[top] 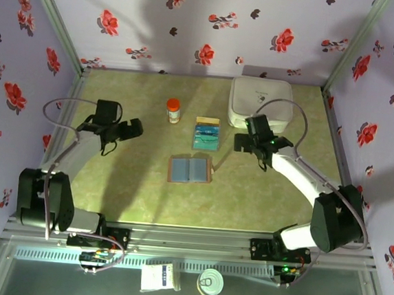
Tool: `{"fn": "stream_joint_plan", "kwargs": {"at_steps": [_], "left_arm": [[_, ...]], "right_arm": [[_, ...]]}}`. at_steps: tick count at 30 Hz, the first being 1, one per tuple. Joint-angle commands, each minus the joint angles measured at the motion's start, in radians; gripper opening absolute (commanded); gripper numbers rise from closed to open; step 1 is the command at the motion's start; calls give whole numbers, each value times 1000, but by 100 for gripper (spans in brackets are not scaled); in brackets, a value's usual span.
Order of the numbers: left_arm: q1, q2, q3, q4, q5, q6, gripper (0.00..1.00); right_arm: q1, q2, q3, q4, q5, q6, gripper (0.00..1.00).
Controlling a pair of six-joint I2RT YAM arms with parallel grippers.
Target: Take the credit cards out of the card holder
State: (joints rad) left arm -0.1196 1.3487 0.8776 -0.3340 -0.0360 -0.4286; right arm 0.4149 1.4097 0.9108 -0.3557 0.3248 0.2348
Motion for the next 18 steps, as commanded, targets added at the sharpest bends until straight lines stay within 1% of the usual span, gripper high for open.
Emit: {"fn": "stream_joint_plan", "kwargs": {"at_steps": [1,2,4,7,10,11,12,13,15,16,17,18], "left_arm": [[36,-57,-77,127,-222,94,100],[49,-72,-107,171,-233,116,100],[52,-90,-185,319,-278,191,100],[56,-70,-287,527,-369,276,100],[64,-4,-355,719,-371,344,100],[65,20,-373,778,-355,368,100],[65,41,-392,845,-341,388,100],[67,45,-387,851,-320,389,100],[74,52,-430,981,-243,430,100],[85,50,-448,1021,-198,419,100],[98,61,-476,1089,-139,413,100],[103,82,-503,1163,-112,418,100]], "right_arm": [[-95,-12,-99,241,131,-162,99],[-130,-13,-131,302,116,-173,99],[-187,-7,-189,422,98,-188,99],[-261,15,-275,609,82,-192,99],[-316,41,-366,817,33,-178,99],[-331,51,-388,880,16,-175,99],[-334,43,-388,880,-23,-179,99],[-335,45,-403,929,-46,-190,99],[-356,63,-443,1027,-122,-186,99],[-359,77,-457,1063,-134,-186,99],[-362,105,-482,1145,-147,-189,99],[-373,115,-510,1196,-168,-182,99]]}}
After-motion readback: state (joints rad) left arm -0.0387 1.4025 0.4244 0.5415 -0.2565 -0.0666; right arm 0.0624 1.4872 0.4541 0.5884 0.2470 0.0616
